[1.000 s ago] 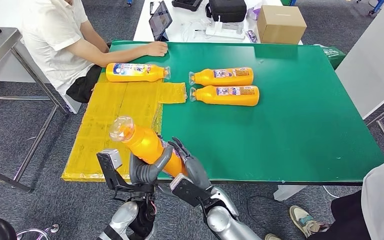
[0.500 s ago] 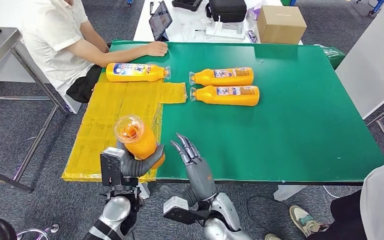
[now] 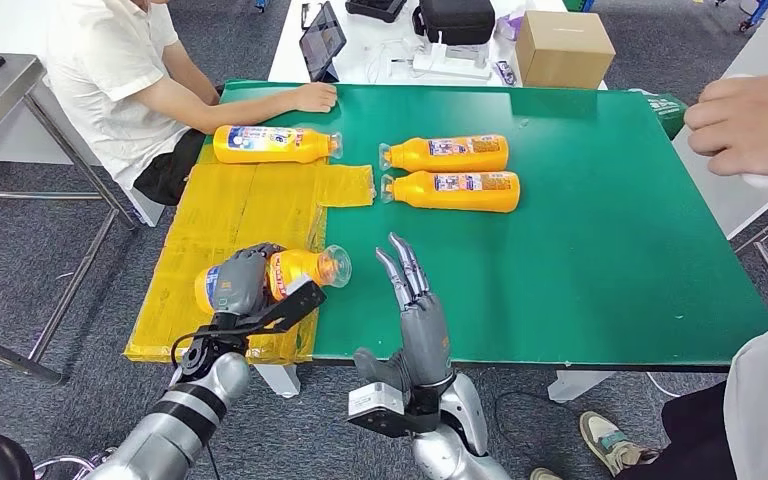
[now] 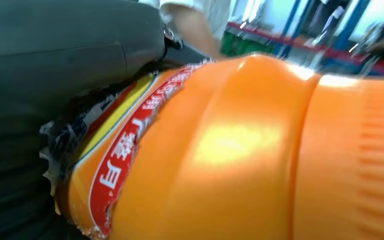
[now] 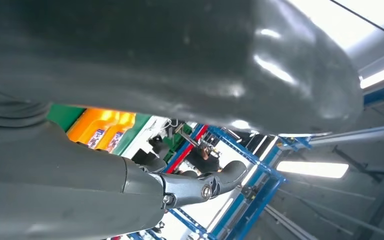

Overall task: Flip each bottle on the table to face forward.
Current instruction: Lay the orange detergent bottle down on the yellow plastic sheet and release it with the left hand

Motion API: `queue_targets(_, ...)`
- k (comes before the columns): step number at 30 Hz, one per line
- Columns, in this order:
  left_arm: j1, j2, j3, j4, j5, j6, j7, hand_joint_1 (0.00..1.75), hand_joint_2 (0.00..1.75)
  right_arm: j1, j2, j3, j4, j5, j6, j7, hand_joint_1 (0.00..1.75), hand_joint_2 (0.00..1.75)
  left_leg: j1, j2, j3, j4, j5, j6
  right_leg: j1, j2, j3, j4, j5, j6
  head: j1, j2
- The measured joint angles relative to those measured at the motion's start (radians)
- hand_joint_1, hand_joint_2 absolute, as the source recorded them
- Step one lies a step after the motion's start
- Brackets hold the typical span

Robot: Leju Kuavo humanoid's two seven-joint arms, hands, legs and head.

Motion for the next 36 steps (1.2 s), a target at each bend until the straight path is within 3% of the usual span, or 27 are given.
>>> queue_targets(8, -0.156, -0.003, 0.007, 0.222, -0.049, -0.111, 0.079, 1.75, 1.75, -0.001, 0.004, -0.011, -0.009, -0.057, 0.051, -0.012, 0.00, 0.00, 0.000, 0.001, 0.004, 0.000, 0.000, -0.001, 0.001, 0.001, 0.003, 0.001, 0.002, -0.003, 0.000, 0.000)
queue_targets(14, -0.198, -0.005, 0.007, 0.292, -0.052, -0.125, 0.086, 1.75, 1.75, -0.001, 0.005, -0.012, -0.009, -0.065, 0.053, -0.015, 0.00, 0.00, 0.000, 0.002, 0.007, 0.000, 0.001, -0.001, 0.001, 0.001, 0.005, 0.001, 0.002, -0.003, 0.000, 0.000)
queue_targets(15, -0.202, -0.006, 0.007, 0.299, -0.052, -0.125, 0.086, 1.66, 1.75, -0.001, 0.005, -0.012, -0.009, -0.066, 0.053, -0.015, 0.00, 0.00, 0.000, 0.002, 0.007, 0.000, 0.001, -0.001, 0.001, 0.001, 0.005, 0.001, 0.002, -0.003, 0.000, 0.000)
queue_targets(19, -0.212, -0.007, 0.007, 0.317, -0.052, -0.131, 0.088, 0.14, 1.75, -0.001, 0.005, -0.013, -0.009, -0.068, 0.055, -0.016, 0.00, 0.00, 0.000, 0.002, 0.008, 0.000, 0.001, -0.001, 0.001, 0.001, 0.005, 0.001, 0.002, -0.003, 0.000, 0.000)
queue_targets(20, -0.216, -0.008, 0.007, 0.322, -0.052, -0.140, 0.088, 0.03, 1.75, -0.001, 0.005, -0.014, -0.009, -0.070, 0.058, -0.017, 0.00, 0.00, 0.000, 0.002, 0.008, 0.000, 0.001, -0.001, 0.001, 0.001, 0.005, 0.001, 0.002, -0.003, 0.000, 0.000)
queue_targets(29, -0.248, -0.010, 0.007, 0.381, -0.052, -0.367, 0.087, 0.00, 1.75, -0.001, 0.007, -0.028, -0.003, -0.124, 0.099, -0.045, 0.00, 0.00, 0.000, 0.002, 0.007, 0.000, 0.001, -0.001, 0.001, 0.001, 0.005, 0.001, 0.002, -0.003, 0.000, 0.000)
queue_targets(36, -0.260, -0.010, 0.007, 0.400, -0.033, -0.438, 0.063, 0.00, 1.75, -0.001, 0.012, -0.048, 0.015, -0.135, 0.094, -0.068, 0.00, 0.00, 0.000, 0.001, 0.010, -0.001, 0.001, -0.002, 0.001, 0.000, 0.009, 0.001, 0.002, -0.003, 0.000, 0.000)
